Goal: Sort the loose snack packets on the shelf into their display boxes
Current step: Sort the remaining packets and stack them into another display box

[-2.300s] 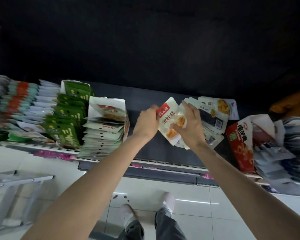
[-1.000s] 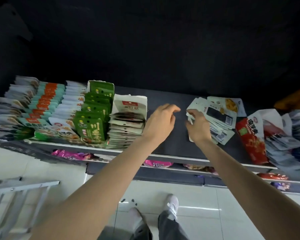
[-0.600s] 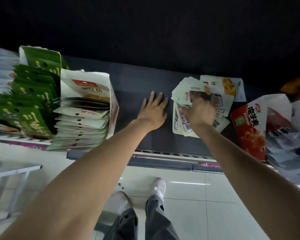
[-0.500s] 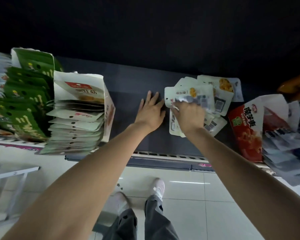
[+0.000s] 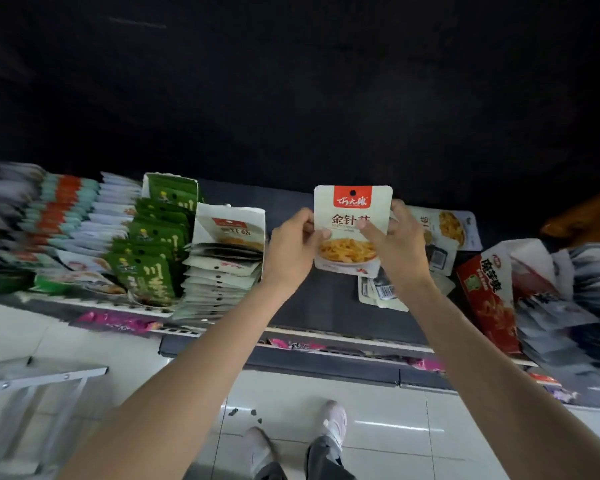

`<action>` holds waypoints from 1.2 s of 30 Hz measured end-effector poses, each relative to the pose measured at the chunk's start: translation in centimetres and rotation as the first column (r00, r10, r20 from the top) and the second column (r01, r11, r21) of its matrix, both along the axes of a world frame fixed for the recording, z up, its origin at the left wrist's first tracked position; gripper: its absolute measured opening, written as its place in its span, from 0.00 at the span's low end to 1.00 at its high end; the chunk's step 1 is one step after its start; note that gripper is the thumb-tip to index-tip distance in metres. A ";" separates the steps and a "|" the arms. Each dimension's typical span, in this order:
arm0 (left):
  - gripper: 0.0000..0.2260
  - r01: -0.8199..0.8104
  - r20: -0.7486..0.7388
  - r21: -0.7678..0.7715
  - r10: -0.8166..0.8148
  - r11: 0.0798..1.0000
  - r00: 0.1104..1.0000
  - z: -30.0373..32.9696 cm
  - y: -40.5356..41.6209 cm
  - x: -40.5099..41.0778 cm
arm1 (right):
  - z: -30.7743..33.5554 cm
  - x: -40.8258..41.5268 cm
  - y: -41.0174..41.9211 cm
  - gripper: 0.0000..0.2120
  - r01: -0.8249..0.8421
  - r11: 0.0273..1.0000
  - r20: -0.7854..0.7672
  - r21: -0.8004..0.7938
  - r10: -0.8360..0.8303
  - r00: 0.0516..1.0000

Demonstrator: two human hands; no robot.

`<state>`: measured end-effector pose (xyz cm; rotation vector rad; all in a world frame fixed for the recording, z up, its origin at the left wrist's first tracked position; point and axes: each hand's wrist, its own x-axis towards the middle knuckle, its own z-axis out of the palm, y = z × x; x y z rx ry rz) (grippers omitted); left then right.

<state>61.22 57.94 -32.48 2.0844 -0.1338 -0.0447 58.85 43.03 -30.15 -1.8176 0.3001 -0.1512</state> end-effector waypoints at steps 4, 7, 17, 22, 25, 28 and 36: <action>0.06 -0.033 0.194 0.052 0.023 0.998 0.981 4.4 5.2 -0.6 | 2.9 -0.7 3.4 0.08 -0.125 0.990 0.002 0.060 0.125 0.992; 0.06 -0.066 0.263 0.078 0.043 0.995 0.964 6.1 9.4 -1.2 | 4.3 -0.7 6.8 0.07 -0.192 0.978 0.013 0.082 0.192 0.981; 0.13 -0.159 0.189 0.290 0.106 0.944 0.976 6.3 16.4 -1.6 | 3.8 0.8 13.9 0.09 -0.318 0.881 -0.037 -0.351 0.326 0.945; 0.10 0.014 0.105 0.546 -0.085 0.838 0.991 5.6 15.7 -1.8 | 2.7 0.6 12.7 0.11 -0.339 0.871 -0.107 -0.355 0.323 0.940; 0.13 0.072 0.068 0.653 -0.153 0.754 0.986 5.8 14.1 -1.6 | 2.1 0.2 11.2 0.12 -0.315 0.886 -0.099 -0.340 0.300 0.949; 0.14 0.049 0.195 0.574 -0.195 0.818 0.961 6.2 10.7 -1.2 | 1.1 0.1 8.4 0.13 -0.229 0.898 -0.114 -0.375 0.201 0.973; 0.18 0.393 -0.150 0.444 -0.365 0.805 0.919 0.4 -1.5 0.3 | -5.0 0.9 -1.0 0.23 -0.217 0.758 -0.372 -0.616 -0.036 0.928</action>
